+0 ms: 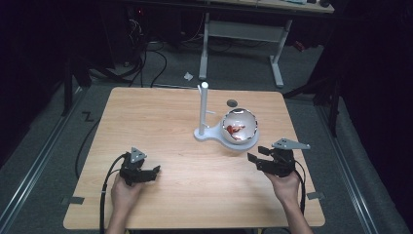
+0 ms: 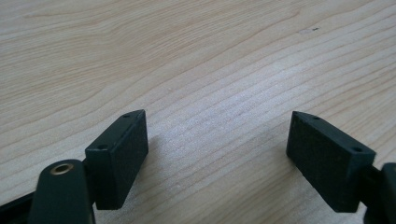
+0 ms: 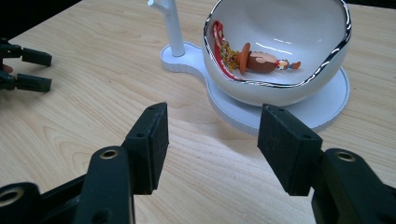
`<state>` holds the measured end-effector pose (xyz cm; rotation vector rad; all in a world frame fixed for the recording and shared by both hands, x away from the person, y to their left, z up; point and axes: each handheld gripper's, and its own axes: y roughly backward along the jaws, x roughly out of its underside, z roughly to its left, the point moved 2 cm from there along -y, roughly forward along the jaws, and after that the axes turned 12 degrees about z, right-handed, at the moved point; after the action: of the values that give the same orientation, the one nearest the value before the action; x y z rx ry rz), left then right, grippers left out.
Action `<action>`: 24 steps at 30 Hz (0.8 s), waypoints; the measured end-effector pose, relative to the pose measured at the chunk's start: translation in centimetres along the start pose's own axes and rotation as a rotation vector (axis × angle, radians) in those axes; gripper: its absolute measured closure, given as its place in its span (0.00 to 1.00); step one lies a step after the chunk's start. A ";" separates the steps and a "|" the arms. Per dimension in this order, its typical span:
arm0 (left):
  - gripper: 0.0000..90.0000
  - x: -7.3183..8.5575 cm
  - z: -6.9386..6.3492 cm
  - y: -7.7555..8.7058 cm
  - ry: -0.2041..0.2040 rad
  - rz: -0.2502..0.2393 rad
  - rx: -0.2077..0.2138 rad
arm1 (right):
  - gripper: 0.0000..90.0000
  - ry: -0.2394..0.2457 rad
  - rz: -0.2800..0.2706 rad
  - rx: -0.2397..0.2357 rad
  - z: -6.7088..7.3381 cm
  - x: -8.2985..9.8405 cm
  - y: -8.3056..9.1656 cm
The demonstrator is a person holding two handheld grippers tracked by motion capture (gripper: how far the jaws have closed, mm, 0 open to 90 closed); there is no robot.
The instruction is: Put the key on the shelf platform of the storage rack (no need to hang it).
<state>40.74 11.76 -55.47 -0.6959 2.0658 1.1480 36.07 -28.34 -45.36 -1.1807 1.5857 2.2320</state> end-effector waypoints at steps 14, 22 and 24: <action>0.23 0.0 0.0 0.0 0.003 -0.002 0.001 | 0.49 -0.011 0.013 -0.044 0.7 0.8 -2.1; 0.23 0.0 0.0 0.0 0.004 -0.002 0.001 | 0.49 -0.011 0.036 -0.060 1.3 1.2 -3.5; 0.23 0.0 0.0 0.0 0.000 0.000 0.000 | 0.49 -0.014 0.041 -0.066 1.4 1.3 -3.8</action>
<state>40.74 11.76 -55.47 -0.6962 2.0660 1.1480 36.52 -25.91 -48.81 -1.1568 1.5564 2.3292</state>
